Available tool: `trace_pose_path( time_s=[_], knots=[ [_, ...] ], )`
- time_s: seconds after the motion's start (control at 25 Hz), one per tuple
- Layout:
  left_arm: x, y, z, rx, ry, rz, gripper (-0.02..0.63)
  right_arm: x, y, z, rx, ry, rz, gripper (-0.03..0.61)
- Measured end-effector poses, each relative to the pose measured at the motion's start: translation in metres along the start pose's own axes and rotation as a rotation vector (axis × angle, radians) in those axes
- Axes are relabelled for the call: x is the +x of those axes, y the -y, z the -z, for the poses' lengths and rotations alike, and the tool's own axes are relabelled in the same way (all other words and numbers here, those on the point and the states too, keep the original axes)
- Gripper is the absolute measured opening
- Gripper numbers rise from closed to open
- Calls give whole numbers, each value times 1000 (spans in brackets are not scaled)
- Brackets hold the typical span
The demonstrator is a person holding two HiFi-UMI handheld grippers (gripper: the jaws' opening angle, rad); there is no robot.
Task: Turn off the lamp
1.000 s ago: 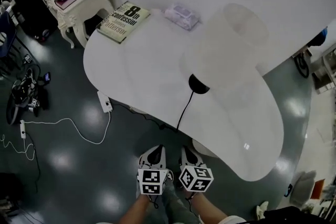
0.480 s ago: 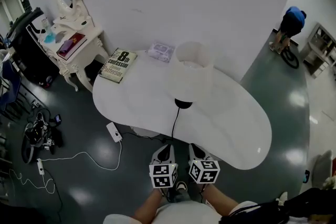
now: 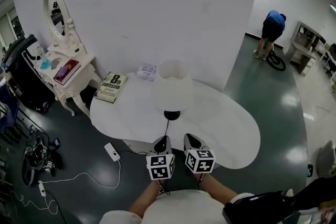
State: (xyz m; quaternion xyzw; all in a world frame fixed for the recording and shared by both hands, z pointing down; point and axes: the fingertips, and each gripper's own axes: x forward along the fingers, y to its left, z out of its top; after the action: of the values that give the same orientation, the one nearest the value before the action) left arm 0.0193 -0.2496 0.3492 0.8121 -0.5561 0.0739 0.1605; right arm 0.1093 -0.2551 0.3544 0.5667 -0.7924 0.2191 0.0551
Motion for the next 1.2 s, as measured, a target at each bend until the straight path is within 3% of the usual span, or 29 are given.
trace_pose_path(
  time_s=[0.32,1.2],
  knots=[
    [13,8,-26,30,30,11,8,2,15,-22,3,38,21,-2],
    [32,7,-16,12,-6,11,8,14,21,-15,-20,-2,20,-2]
  ],
)
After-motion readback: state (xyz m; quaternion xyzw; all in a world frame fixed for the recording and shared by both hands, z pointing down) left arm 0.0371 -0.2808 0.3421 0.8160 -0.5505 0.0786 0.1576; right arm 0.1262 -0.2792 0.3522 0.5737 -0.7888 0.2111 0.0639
